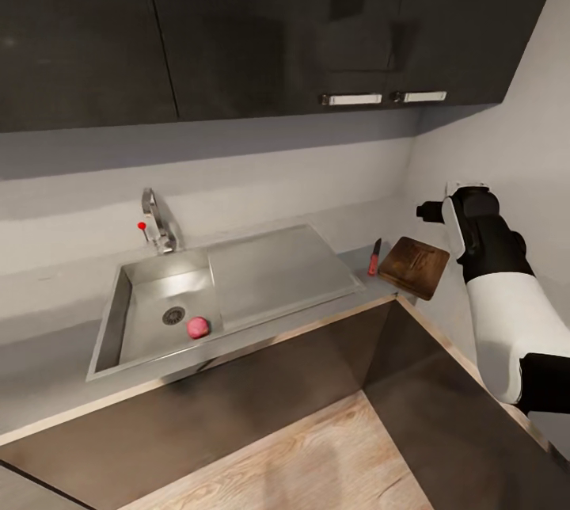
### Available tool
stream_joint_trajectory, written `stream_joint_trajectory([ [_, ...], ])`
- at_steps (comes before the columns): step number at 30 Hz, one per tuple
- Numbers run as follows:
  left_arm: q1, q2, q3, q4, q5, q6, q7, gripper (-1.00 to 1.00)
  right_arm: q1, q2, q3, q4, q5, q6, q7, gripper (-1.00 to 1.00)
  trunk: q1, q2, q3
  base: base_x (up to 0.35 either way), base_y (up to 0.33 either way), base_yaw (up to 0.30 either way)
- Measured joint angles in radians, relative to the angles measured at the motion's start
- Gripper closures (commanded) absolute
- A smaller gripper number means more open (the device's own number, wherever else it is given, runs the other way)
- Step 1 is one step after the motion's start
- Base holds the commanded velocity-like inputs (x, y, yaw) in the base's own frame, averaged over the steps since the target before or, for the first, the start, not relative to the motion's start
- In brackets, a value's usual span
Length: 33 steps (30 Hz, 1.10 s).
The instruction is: In the kitchen, take the Vidalia onion out of the sink, dice it on the chopping board with the paring knife, put the diced onion into the bowl on the countertop, then place both the paring knife and the chopping board into the sink.
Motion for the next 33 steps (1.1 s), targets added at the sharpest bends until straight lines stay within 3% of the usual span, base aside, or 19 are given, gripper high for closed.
stream_joint_trajectory([
  [14,0.000,0.000,0.000,0.000,0.000,0.000,0.001,-1.00,0.002,-0.001,-0.001,0.000,0.001,-0.002,0.000,-1.00,0.000,0.000,0.000,0.031,0.000,0.000],
  [33,0.019,-0.014,-0.001,0.001,0.000,0.001,0.000,-1.00,0.002,-0.001,-0.003,0.000,0.002,-0.002,-0.002,-1.00,0.000,0.000,0.000,0.285,-0.093,0.000],
])
